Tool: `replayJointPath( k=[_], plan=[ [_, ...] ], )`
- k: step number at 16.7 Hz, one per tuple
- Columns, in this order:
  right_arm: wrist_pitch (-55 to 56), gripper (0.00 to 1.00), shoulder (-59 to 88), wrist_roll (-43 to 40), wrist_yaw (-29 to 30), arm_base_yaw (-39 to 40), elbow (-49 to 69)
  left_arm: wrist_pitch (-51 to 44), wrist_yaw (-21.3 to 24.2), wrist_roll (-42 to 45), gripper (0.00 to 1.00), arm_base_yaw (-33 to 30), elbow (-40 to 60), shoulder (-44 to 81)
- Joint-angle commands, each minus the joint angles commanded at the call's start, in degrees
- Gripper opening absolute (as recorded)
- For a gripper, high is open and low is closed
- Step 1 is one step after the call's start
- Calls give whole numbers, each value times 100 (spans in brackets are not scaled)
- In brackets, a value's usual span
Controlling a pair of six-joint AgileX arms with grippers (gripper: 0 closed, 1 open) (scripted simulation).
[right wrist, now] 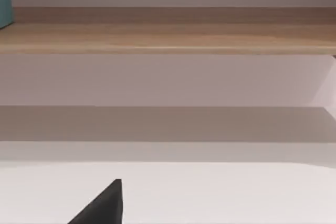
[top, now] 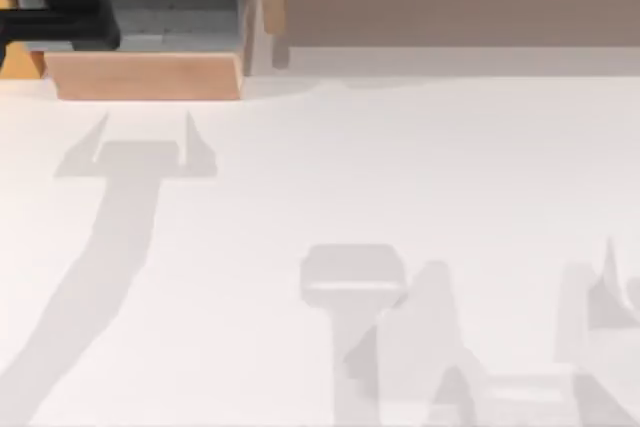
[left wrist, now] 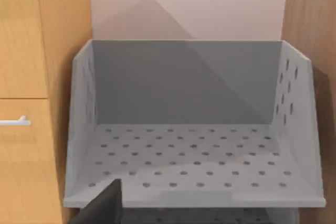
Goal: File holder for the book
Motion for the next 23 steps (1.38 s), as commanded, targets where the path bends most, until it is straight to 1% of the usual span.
replayJointPath(
  k=[7,10,13,17,23],
  plan=[
    [0,100,0,0,0,0,0,1041,-1163,6,100,-1341,2964,3996],
    [0,100,0,0,0,0,0,1398,-1550,2,100,-1748,4134,5535],
    [0,100,0,0,0,0,0,1668,-1844,-4,100,-2003,5101,6799],
    [0,100,0,0,0,0,0,1867,-2067,-13,100,-2121,5899,7808],
    [0,100,0,0,0,0,0,1896,-2100,-15,100,-2132,6024,7957]
  ],
)
